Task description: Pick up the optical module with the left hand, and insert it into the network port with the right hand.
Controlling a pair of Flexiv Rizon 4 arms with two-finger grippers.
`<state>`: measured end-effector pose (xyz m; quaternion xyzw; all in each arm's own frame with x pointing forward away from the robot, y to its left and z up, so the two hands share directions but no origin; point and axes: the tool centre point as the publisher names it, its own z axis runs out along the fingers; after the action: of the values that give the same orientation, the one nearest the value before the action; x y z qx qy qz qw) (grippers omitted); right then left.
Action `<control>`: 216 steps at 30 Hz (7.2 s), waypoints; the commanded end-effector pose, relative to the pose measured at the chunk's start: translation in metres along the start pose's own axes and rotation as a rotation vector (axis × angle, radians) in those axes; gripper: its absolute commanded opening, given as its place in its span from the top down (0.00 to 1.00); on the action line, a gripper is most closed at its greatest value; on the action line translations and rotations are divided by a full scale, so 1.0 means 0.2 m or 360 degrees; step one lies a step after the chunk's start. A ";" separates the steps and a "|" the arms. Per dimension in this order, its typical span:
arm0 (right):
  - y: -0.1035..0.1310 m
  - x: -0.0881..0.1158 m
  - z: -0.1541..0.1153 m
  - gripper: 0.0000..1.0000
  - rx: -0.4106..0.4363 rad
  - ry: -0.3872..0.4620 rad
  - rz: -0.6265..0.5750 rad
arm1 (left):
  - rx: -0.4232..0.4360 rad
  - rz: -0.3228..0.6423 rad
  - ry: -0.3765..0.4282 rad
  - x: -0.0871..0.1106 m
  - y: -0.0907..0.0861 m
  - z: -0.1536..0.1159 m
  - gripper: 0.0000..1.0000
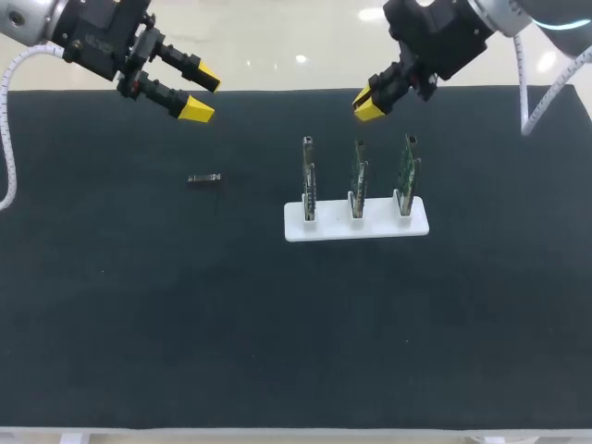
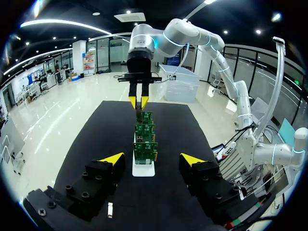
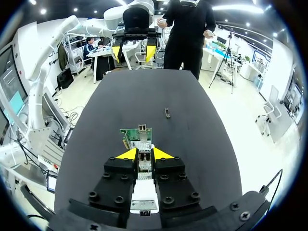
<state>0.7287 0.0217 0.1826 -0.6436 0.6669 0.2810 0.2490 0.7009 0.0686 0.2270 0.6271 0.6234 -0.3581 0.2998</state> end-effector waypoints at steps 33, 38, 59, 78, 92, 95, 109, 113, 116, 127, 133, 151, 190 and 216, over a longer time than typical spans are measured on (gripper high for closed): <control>-0.01 0.01 0.03 1.00 0.0001 -0.0028 -0.0022 | 0.0002 -0.0002 0.0005 0.00 0.00 0.00 0.00; -0.02 -0.01 0.03 1.00 -0.0002 -0.0020 -0.0023 | 0.0002 -0.0002 0.0005 0.00 0.00 0.00 0.00; -0.01 -0.03 0.02 1.00 -0.0018 -0.0006 -0.0007 | 0.0002 -0.0002 0.0005 0.00 0.00 0.00 0.00; 0.00 0.00 0.03 1.00 -0.0017 -0.0018 -0.0015 | 0.0002 -0.0002 0.0005 0.00 0.00 0.00 0.00; 0.00 -0.01 0.01 1.00 -0.0019 0.0004 -0.0018 | 0.0002 -0.0002 0.0005 0.00 0.00 0.00 0.00; 0.00 -0.01 0.01 1.00 -0.0021 0.0005 -0.0016 | 0.0002 -0.0002 0.0005 0.00 0.00 0.00 0.00; 0.00 0.01 0.01 1.00 -0.0022 0.0001 -0.0017 | 0.0002 -0.0002 0.0005 0.00 0.00 0.00 0.00; -0.01 0.02 0.02 1.00 -0.0023 -0.0007 -0.0021 | 0.0002 -0.0002 0.0005 0.00 0.00 0.00 0.00; -0.01 0.02 0.03 1.00 -0.0023 -0.0015 -0.0023 | 0.0002 -0.0002 0.0005 0.00 0.00 0.00 0.00; 0.00 0.03 0.05 1.00 -0.0016 -0.0033 -0.0024 | 0.0002 -0.0002 0.0005 0.00 0.00 0.00 0.00; 0.00 0.01 0.01 1.00 -0.0020 -0.0004 -0.0017 | 0.0002 -0.0002 0.0005 0.00 0.00 0.00 0.00; -0.01 0.01 0.01 1.00 -0.0029 -0.0002 -0.0020 | 0.0002 -0.0002 0.0005 0.00 0.00 0.00 0.00; -0.01 0.00 0.02 1.00 -0.0024 -0.0017 -0.0021 | 0.0002 -0.0002 0.0005 0.00 0.00 0.00 0.00; 0.00 0.04 0.00 1.00 -0.0028 -0.0018 -0.0026 | 0.0002 -0.0002 0.0005 0.00 0.00 0.00 0.00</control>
<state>0.7291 0.0158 0.1786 -0.6489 0.6582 0.2885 0.2500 0.7009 0.0686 0.2270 0.6271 0.6234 -0.3581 0.2998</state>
